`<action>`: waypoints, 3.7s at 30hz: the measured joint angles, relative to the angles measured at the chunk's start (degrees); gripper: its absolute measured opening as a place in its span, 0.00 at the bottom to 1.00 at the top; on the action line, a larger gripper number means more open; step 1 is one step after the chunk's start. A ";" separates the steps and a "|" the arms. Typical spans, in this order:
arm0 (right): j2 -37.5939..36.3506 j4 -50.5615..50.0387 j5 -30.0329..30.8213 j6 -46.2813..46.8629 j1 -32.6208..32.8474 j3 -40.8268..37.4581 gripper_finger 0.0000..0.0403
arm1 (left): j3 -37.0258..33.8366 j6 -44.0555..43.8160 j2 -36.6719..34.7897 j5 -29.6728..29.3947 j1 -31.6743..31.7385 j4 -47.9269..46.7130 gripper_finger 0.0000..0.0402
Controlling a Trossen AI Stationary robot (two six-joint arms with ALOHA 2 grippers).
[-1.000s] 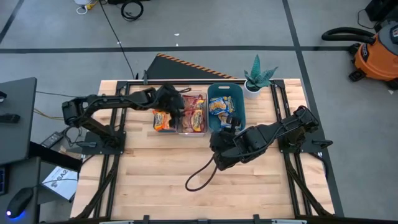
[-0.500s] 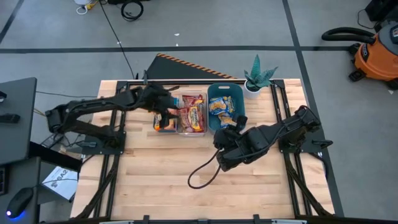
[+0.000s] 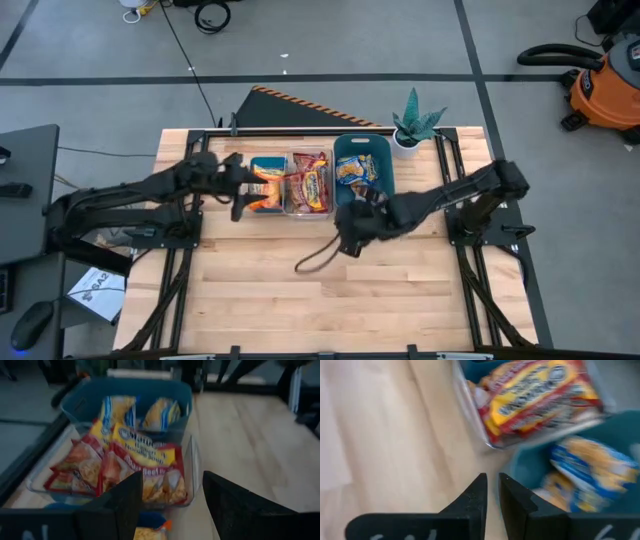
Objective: Sort Maruchan noodles
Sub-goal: Return to Home Position
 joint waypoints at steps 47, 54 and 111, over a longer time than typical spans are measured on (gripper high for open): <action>-88.37 55.65 -13.59 -7.96 -20.57 -79.68 0.09 | -24.22 -7.93 -34.73 -17.09 -7.15 15.63 0.35; -92.31 55.95 -10.50 -8.06 -20.57 -80.70 0.09 | -24.22 -7.88 -39.36 -17.65 -10.39 14.29 0.35; -92.37 55.84 -11.38 -7.52 -20.57 -80.70 0.09 | -24.17 -19.28 -42.62 -17.63 -11.31 14.32 0.35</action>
